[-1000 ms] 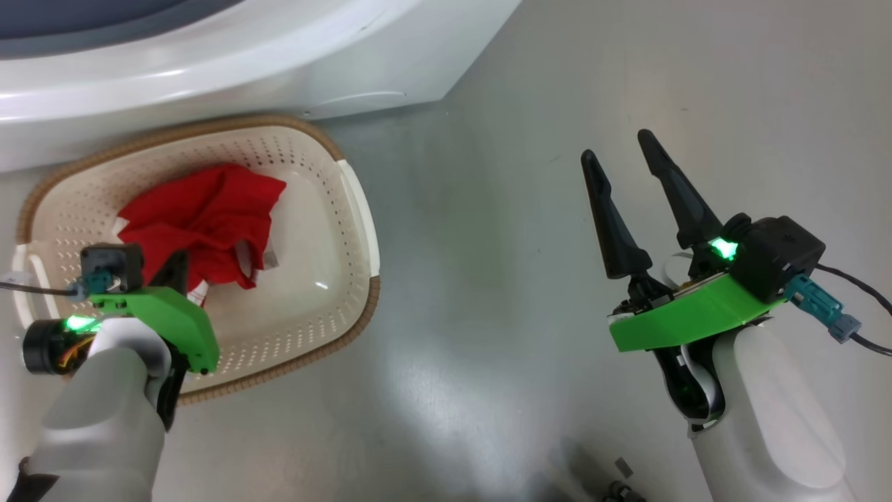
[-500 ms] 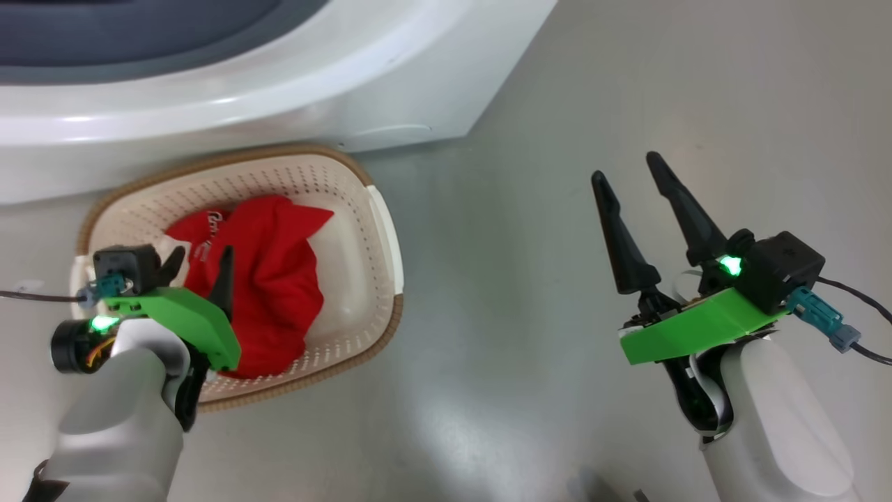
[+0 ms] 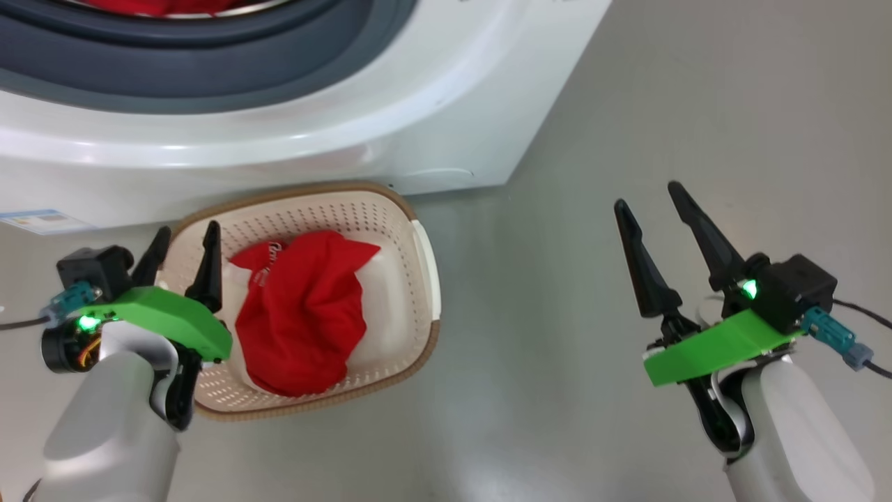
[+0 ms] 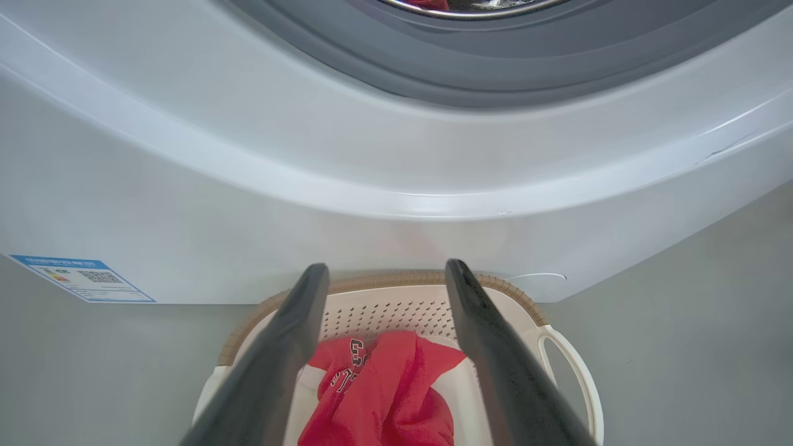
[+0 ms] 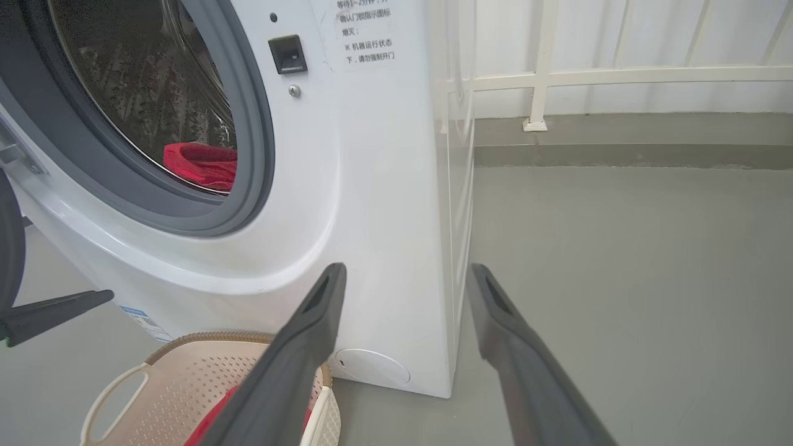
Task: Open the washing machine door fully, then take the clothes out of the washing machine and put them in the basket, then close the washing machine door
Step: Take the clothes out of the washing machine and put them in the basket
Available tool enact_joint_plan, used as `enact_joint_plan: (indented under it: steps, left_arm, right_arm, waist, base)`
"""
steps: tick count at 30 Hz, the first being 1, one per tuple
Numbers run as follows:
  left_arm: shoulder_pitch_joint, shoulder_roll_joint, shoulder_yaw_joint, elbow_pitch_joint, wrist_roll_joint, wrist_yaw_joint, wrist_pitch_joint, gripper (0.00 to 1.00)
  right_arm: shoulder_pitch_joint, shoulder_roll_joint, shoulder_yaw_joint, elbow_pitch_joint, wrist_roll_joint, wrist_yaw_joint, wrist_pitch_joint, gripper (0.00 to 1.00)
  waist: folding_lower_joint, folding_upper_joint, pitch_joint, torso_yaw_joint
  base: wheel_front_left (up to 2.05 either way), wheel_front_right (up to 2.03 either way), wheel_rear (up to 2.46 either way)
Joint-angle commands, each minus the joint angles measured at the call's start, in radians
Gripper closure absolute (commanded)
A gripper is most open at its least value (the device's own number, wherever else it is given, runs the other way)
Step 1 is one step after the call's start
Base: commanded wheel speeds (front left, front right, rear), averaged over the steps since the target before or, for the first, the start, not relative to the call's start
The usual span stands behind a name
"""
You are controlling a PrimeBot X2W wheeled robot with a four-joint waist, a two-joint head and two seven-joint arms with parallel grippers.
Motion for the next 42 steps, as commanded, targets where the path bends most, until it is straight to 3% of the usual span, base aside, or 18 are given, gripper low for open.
enact_joint_plan:
  steps: [1,11,23,34,42]
  left_arm:
    - [0.035,0.028,0.068,-0.058,0.039,-0.003,-0.012,0.00]
    - [0.180,-0.018,0.276,-0.306,0.215,-0.003,-0.012,0.00]
    - [0.368,-0.054,0.420,-0.550,0.331,-0.003,-0.012,0.00]
    - [0.556,-0.089,0.518,-0.731,0.378,-0.003,-0.012,0.00]
    - [0.624,-0.117,0.536,-0.781,0.383,-0.003,-0.012,0.00]
  right_arm:
    - [0.040,-0.009,0.011,-0.019,0.003,0.002,-0.005,0.00]
    - [0.091,-0.035,0.006,-0.009,0.016,0.002,-0.005,0.00]
    - [0.166,-0.057,-0.016,-0.009,0.032,0.002,-0.005,0.00]
    - [0.231,-0.069,-0.036,-0.018,0.037,0.002,-0.005,0.00]
    - [0.259,-0.070,-0.050,-0.025,0.040,0.002,-0.005,0.00]
  waist:
    - [0.0000,-0.0001,-0.041,0.032]
    - [0.0000,-0.0001,-0.134,0.061]
    - [0.0000,-0.0001,-0.221,0.079]
    - [0.0000,-0.0001,-0.273,0.083]
    - [0.0000,-0.0001,-0.294,0.085]
  base:
    - [0.00,0.00,0.00]
    - [0.00,0.00,0.00]
    - [0.00,0.00,0.00]
    - [0.00,0.00,0.00]
    - [0.00,0.00,0.00]
